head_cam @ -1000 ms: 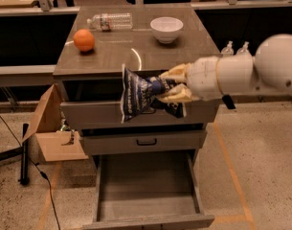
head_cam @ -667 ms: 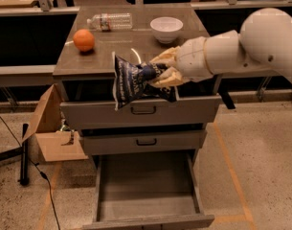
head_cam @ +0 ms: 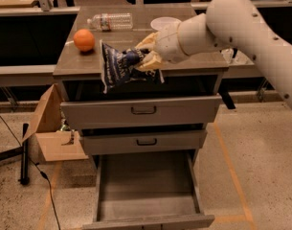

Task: Pick blue chip bag from bottom drawer and place on counter

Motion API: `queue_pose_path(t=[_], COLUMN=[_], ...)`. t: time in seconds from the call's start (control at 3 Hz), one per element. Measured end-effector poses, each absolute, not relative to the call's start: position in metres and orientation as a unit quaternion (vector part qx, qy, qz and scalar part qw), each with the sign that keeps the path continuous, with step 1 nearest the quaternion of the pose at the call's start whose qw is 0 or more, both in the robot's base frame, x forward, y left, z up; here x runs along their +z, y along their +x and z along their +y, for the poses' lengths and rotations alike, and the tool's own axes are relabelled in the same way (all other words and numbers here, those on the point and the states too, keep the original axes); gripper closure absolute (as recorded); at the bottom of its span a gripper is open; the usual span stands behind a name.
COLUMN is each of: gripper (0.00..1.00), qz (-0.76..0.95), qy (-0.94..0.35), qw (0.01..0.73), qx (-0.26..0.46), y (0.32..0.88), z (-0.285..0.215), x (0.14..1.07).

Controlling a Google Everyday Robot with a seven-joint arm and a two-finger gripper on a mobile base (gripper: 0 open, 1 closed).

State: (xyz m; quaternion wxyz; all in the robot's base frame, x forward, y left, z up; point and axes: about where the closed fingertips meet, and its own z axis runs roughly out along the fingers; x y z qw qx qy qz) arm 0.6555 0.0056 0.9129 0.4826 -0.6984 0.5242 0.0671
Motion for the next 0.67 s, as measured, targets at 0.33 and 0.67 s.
queue_pose_path(t=[0.33,0.67], gripper=[1.0,1.0], qz=[0.523,0.523], qy=[-0.698,-0.698], qw=[0.484,0.485], qx=[0.066,0.07], y=[0.69,0.721], z=[0.023,0.037], x=[0.915,0.916])
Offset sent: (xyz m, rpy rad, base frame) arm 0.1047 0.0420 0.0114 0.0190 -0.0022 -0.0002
